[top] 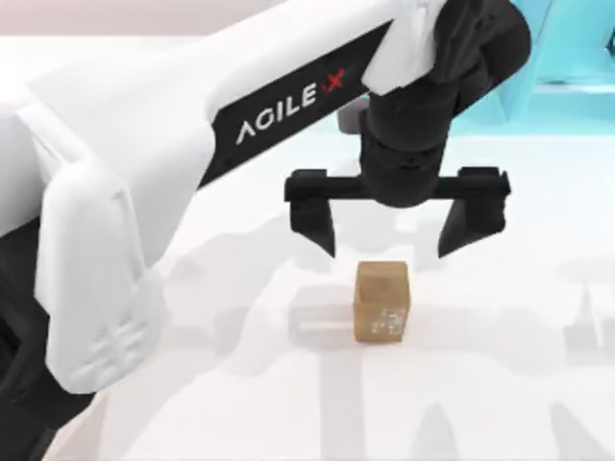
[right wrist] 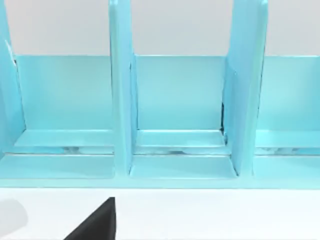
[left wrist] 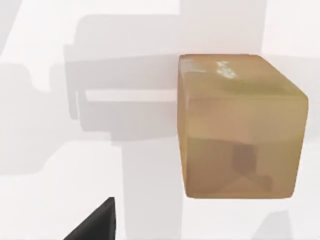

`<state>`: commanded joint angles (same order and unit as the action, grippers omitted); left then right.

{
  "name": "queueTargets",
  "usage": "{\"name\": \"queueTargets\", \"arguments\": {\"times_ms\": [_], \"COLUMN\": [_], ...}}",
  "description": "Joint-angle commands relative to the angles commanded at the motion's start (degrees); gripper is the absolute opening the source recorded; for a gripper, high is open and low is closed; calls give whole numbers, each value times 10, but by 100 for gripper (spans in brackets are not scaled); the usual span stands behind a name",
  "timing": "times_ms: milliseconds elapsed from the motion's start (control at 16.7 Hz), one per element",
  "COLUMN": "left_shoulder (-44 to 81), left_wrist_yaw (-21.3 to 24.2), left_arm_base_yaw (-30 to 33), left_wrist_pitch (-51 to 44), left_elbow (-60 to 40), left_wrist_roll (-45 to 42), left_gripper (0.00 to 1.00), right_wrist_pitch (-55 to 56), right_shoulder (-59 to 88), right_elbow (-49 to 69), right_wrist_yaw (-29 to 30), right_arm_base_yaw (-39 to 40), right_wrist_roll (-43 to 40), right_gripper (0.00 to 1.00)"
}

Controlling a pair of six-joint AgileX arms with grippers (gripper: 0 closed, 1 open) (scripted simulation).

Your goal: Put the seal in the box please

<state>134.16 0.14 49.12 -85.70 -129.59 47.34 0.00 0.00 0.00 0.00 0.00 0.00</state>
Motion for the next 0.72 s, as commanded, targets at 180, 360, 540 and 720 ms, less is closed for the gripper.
{"name": "queueTargets", "arguments": {"times_ms": [180, 360, 540, 720], "left_shoulder": [0, -1, 0, 3], "left_wrist_yaw": [0, 0, 0, 0], "left_arm_base_yaw": [0, -2, -2, -2], "left_wrist_pitch": [0, 3, 42, 131], "left_elbow": [0, 3, 43, 125], "left_wrist_roll": [0, -1, -2, -2], "left_gripper": [100, 100, 100, 100], "right_wrist_pitch": [0, 0, 0, 0], "right_shoulder": [0, 0, 0, 0], "right_elbow": [0, 0, 0, 0], "right_wrist_yaw": [0, 0, 0, 0], "right_arm_base_yaw": [0, 0, 0, 0], "right_wrist_roll": [0, 0, 0, 0], "right_gripper": [100, 100, 100, 100]}}
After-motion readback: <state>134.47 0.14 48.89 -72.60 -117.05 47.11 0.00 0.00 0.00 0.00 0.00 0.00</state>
